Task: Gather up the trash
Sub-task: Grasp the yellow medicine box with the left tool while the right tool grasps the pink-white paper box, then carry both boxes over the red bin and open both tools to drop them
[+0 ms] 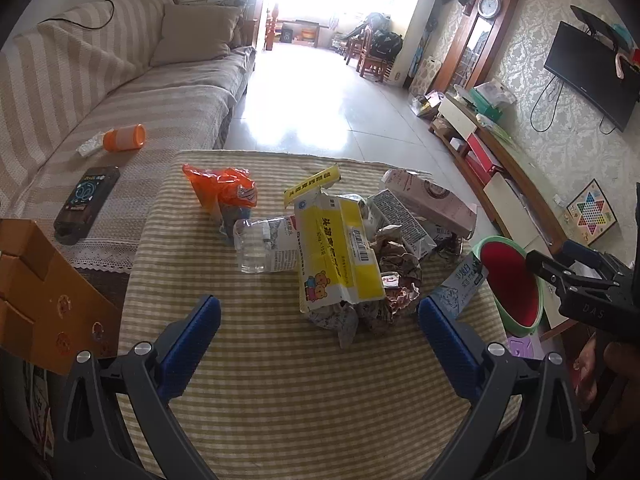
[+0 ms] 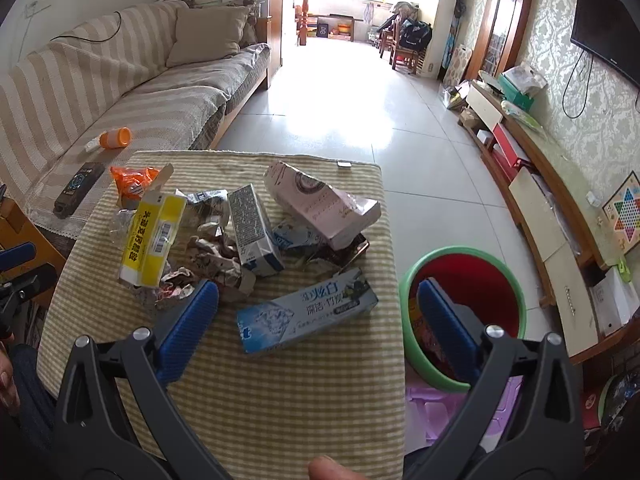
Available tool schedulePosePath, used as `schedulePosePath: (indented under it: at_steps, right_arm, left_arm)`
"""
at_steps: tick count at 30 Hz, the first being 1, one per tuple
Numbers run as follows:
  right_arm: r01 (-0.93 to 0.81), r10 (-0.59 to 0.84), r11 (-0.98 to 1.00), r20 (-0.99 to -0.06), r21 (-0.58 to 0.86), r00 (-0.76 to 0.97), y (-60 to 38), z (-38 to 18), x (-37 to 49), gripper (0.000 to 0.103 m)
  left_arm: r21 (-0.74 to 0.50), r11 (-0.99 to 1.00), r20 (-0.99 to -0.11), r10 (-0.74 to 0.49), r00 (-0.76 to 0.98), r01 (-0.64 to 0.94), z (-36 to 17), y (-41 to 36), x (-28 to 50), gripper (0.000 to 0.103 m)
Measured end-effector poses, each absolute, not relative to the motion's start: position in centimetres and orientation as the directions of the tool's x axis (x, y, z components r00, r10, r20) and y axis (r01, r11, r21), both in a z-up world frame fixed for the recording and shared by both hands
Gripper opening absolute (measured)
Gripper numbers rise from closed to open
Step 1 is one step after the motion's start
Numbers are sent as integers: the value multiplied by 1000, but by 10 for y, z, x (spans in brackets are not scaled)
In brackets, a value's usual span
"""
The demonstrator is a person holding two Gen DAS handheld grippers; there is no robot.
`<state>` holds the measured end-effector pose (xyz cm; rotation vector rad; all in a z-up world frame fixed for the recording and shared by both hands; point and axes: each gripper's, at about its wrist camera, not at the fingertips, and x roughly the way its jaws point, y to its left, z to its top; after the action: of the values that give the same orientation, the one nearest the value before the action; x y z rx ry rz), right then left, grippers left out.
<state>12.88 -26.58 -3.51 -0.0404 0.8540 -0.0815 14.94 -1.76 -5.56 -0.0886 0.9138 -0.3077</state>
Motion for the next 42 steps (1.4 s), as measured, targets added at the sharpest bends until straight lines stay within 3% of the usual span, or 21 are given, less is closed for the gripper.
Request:
schedulePosePath:
  at_steps: [15, 23, 29, 33, 34, 36, 38, 39, 40, 42]
  right_arm:
    - [-104, -91, 977, -799, -188, 595, -274, -79, 240, 98]
    - [-157, -102, 961, -819, -229, 565, -273, -99, 278, 98]
    - [-197, -99, 951, -835, -240, 541, -269, -116, 296, 98]
    - [-221, -107, 943, -856, -249, 506, -267, -130, 304, 98]
    - [-226, -114, 941, -861, -254, 495, -265, -134, 305, 96]
    - [-235, -115, 939, -870, -253, 479, -265, -139, 306, 79]
    - [-243, -106, 939, -876, -244, 471, -264, -141, 305, 73]
    - [-245, -99, 939, -872, -241, 479, -265, -140, 303, 70]
    - [-243, -95, 941, -871, -237, 482, -265, -138, 302, 66]
    - [-237, -85, 945, -872, -224, 483, -265, -134, 300, 51]
  left_arm:
    - [-271, 947, -832, -320, 452, 172, -111, -43, 225, 94]
    - [-289, 944, -855, -331, 400, 161, -133, -56, 245, 87]
    - [-291, 941, -861, -337, 381, 173, -144, -62, 248, 78]
    - [-279, 942, -869, -331, 367, 187, -148, -66, 248, 66]
    - [-277, 942, -870, -329, 368, 190, -149, -67, 248, 64]
    - [-274, 941, -867, -331, 373, 198, -147, -68, 248, 62]
    - [-265, 941, -863, -328, 384, 209, -143, -69, 247, 54]
    - [-257, 943, -863, -323, 388, 213, -142, -70, 246, 38]
    - [-246, 946, -865, -313, 392, 213, -140, -71, 245, 31]
    - [-245, 945, -861, -315, 400, 217, -137, -71, 247, 31]
